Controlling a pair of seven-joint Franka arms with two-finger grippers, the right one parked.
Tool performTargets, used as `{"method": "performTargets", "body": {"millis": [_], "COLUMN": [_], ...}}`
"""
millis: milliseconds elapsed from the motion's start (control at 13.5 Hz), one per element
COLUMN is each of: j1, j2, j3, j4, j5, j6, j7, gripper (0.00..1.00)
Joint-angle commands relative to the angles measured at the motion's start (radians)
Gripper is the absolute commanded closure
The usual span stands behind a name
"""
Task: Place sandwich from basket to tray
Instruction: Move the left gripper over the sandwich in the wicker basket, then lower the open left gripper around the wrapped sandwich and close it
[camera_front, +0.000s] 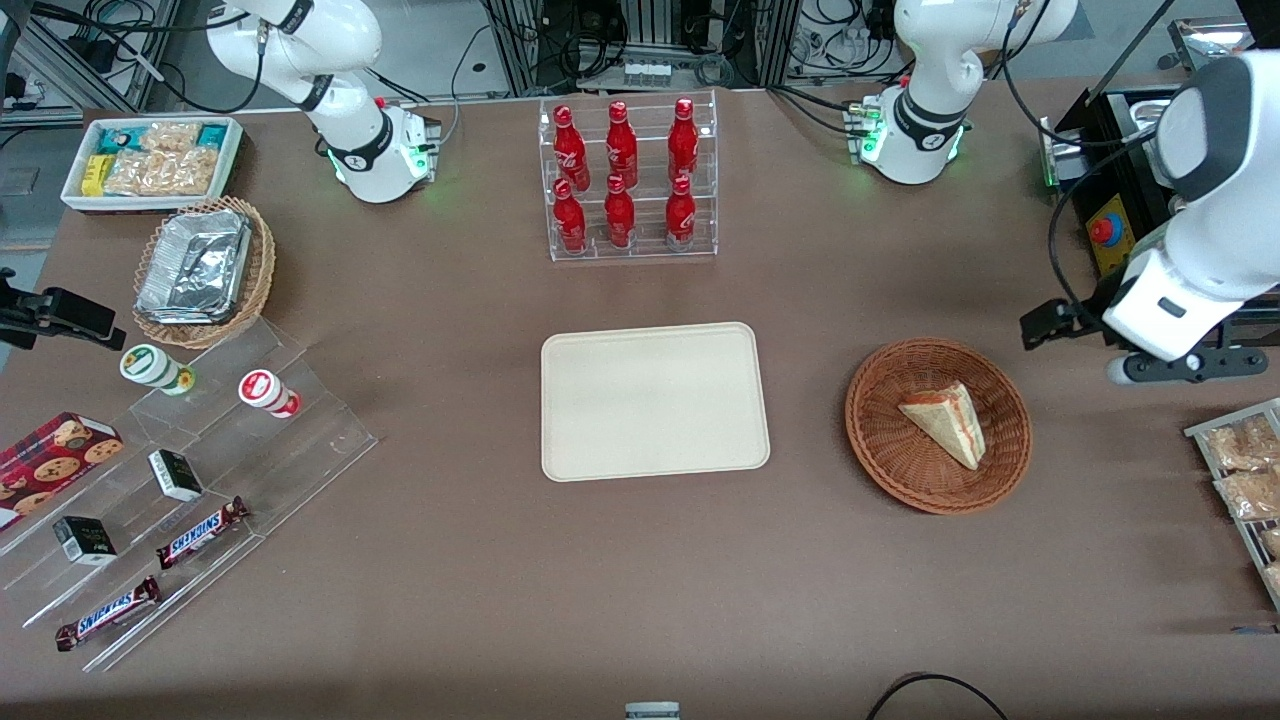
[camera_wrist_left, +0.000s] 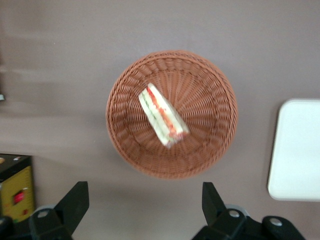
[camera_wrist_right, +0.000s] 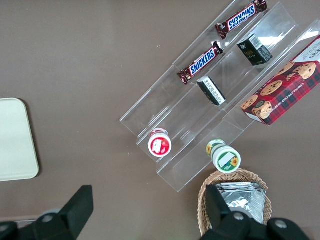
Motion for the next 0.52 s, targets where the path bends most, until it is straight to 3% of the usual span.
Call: {"method": "performTargets", "body": {"millis": [0, 222, 444], "j1": [0.006, 0.003, -0.002], "j2": [-0.075, -0.073, -0.036], "j3": [-0.006, -0.009, -0.012], "j4": [-0.192, -0.309, -0.359], "j5": [-0.008, -0.006, -0.005], "j6": [0.188, 0.343, 0.436], "j7": [-0.186, -0.415, -0.515], "gripper": [0.00, 0.00, 0.00]}}
